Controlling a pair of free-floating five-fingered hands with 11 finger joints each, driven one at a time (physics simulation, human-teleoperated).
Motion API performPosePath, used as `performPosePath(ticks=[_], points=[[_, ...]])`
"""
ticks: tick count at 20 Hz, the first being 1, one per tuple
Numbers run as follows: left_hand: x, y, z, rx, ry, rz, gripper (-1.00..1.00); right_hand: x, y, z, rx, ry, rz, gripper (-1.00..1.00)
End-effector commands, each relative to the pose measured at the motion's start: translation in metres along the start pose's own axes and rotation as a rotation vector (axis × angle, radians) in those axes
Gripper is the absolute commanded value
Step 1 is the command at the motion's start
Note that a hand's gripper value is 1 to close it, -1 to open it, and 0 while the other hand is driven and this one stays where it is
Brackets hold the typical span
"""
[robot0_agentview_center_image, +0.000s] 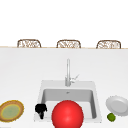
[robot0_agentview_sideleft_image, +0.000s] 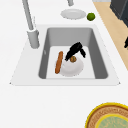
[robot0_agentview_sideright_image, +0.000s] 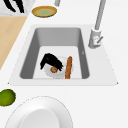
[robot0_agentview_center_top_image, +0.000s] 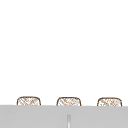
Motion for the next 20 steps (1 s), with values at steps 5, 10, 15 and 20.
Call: performPosePath(ticks=[5,10,15,20], points=[[0.000,0.000,0.000,0.000,0.000,0.000,0.00,-0.010,0.008,-0.051,0.039,0.045,0.049,-1.00],[0.000,0.000,0.000,0.000,0.000,0.000,0.00,-0.016,0.008,-0.057,0.063,0.019,0.047,1.00],[0.000,0.000,0.000,0.000,0.000,0.000,0.00,-0.023,0.009,-0.045,-0.017,-0.024,0.008,1.00],[0.000,0.000,0.000,0.000,0.000,0.000,0.00,-0.012,0.002,-0.051,-0.130,-0.007,-0.012,1.00]])
